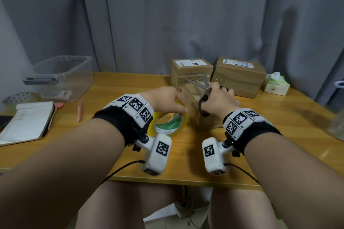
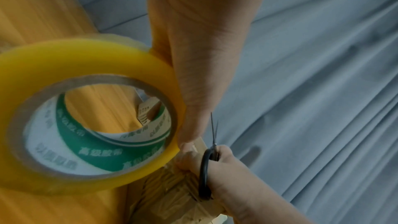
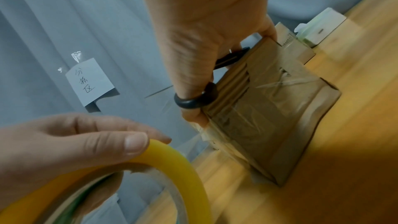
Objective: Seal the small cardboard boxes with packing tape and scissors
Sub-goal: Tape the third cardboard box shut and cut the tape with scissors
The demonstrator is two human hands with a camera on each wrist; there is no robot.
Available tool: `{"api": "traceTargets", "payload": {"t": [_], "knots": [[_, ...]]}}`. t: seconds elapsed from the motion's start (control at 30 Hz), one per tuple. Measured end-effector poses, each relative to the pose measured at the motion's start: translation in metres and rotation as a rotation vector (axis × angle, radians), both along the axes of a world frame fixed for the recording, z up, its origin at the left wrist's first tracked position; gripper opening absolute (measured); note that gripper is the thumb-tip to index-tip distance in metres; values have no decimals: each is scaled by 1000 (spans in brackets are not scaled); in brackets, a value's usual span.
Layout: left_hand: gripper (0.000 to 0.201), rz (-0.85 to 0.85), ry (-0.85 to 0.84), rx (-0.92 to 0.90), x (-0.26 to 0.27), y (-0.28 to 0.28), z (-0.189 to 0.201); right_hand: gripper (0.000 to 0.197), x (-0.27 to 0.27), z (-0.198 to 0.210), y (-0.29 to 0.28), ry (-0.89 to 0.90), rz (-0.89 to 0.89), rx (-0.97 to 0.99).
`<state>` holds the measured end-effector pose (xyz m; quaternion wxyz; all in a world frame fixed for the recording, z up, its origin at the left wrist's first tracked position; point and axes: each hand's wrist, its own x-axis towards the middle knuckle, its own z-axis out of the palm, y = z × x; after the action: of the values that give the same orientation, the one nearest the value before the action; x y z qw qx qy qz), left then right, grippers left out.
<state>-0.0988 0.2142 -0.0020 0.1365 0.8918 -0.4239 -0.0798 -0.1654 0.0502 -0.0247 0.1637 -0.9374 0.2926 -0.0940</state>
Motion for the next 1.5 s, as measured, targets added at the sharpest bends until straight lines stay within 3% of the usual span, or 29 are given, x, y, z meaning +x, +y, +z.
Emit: {"api": "traceTargets", "payload": {"t": [0.13,0.27,0.4,0.5,0.63,0.7,0.8,1.0,1.13,1.27,1.37,1.5], "knots": [[34,8,-13,169,0,2,6,64,0,-1,-2,11,23,15],[38,-1,-71,239,-2,-2,5,54,-1,-3,-2,3,26,2],[37,25,-67,178,2,-6,-1,50,-2,-4,1,19,47,-24],[49,94,-1,78,2,-16,-4,53,-1,-2,2,41,50,-16],[40,138,17,11,3,-17,-3,60,-8,10,-4,86,135,27],[37,144,11,4,4,-14,-3,51,-19,22,-4,2,220,103],[37,165,-14,11,3,-16,-1,39,-42,36,-3,-81,359,383],[25,199,-41,88,-1,-28,4,65,-80,30,-19,379,377,595],[24,210,-25,70,5,-36,4,67,-87,11,-24,391,422,755],[23,207,-18,96,7,-39,0,83,-85,-3,-19,548,453,796],[24,180,-11,126,6,-39,-2,71,-82,-14,-11,599,379,784],[32,171,-7,192,7,-37,-2,69,-72,-24,0,534,345,822]]}}
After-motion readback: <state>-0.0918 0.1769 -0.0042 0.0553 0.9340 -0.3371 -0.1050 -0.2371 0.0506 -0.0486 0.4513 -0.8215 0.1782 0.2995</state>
